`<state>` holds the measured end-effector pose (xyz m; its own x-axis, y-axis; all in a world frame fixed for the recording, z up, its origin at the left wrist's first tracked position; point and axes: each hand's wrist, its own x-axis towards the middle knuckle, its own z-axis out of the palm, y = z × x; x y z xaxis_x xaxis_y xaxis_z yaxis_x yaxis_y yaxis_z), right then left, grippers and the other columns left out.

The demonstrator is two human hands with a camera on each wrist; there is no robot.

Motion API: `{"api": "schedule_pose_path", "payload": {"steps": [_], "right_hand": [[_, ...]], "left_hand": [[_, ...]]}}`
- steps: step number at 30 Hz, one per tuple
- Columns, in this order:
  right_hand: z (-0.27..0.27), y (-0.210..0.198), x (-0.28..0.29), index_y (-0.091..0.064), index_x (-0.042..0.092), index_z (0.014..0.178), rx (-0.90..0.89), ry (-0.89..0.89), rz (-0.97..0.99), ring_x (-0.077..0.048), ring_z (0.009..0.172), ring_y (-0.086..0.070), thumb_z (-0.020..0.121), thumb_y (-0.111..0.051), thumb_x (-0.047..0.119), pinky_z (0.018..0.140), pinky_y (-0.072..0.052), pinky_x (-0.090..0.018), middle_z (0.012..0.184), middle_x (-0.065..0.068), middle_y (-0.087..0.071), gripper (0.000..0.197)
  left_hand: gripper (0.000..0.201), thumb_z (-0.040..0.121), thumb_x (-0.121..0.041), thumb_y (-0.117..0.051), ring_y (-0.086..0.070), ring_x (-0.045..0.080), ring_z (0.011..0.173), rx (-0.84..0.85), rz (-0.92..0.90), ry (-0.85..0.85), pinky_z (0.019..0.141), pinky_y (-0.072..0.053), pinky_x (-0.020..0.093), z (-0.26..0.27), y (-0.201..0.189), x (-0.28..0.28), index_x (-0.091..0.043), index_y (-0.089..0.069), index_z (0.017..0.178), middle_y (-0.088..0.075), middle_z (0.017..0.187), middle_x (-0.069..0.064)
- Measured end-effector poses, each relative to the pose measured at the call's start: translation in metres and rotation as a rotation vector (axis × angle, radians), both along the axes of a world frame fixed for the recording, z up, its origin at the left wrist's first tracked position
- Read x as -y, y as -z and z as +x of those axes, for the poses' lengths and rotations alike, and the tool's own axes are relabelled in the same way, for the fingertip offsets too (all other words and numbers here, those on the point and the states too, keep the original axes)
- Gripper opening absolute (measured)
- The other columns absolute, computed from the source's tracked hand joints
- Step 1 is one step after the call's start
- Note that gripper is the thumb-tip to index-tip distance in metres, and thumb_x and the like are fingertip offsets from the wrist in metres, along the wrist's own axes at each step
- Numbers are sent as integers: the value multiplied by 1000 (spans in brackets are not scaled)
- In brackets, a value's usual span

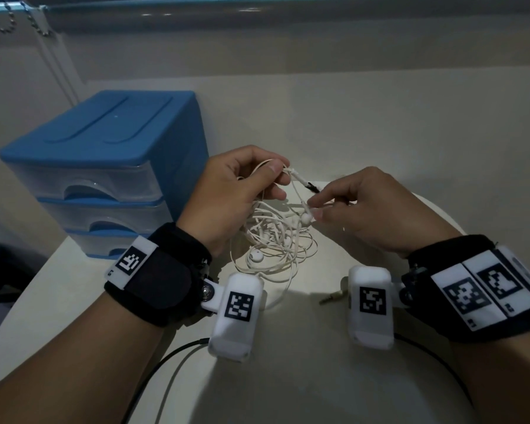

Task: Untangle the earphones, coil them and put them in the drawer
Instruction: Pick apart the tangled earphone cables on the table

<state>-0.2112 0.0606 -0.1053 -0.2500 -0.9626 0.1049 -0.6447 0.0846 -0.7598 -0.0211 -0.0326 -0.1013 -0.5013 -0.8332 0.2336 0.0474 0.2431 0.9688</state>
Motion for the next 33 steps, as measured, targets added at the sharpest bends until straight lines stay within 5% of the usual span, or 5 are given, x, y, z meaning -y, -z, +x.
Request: {"api": "schedule_pose_path", "payload": {"steps": [11,14,22,25,33], "right_hand": [[1,-6,-5,-81,22,72,-34,-48,81,2,50,-54,80,-82,13,52,-37,-6,50,16,-62,12],[4,-9,-8,-81,20,69,6,-140,158,-3,63,-64,81,-78,14,67,-50,-23,66,6,-74,13],[3,-11,-2,-75,18,85,206,26,-475,-17,60,-48,81,-78,16,60,-41,-28,72,-1,-61,6],[4,-9,-2,-76,24,100,112,-73,-421,-15,69,-55,84,-81,29,65,-43,-17,93,5,-68,18],[3,-8,2,-64,13,85,146,-17,-442,-13,73,-58,94,-67,16,69,-46,-27,80,-5,-70,10]], "left_hand": [[15,100,-8,-59,-68,11,71,-131,49,101,73,-57,23,0,-5,-4,-2,-71,108,-76,91,11],[15,100,-8,-59,-68,11,71,-132,63,92,72,-56,22,0,-5,-3,-3,-71,108,-76,92,11],[18,98,-7,-62,-69,14,76,-26,39,142,75,-56,22,1,-5,-6,-6,-73,112,-78,97,10],[23,98,-5,-62,-71,13,79,-9,25,177,77,-56,24,2,-5,-7,-9,-71,118,-78,96,8],[34,96,-1,-63,-69,15,76,-19,30,186,75,-55,25,2,-5,-4,-14,-63,128,-76,92,7]]}}
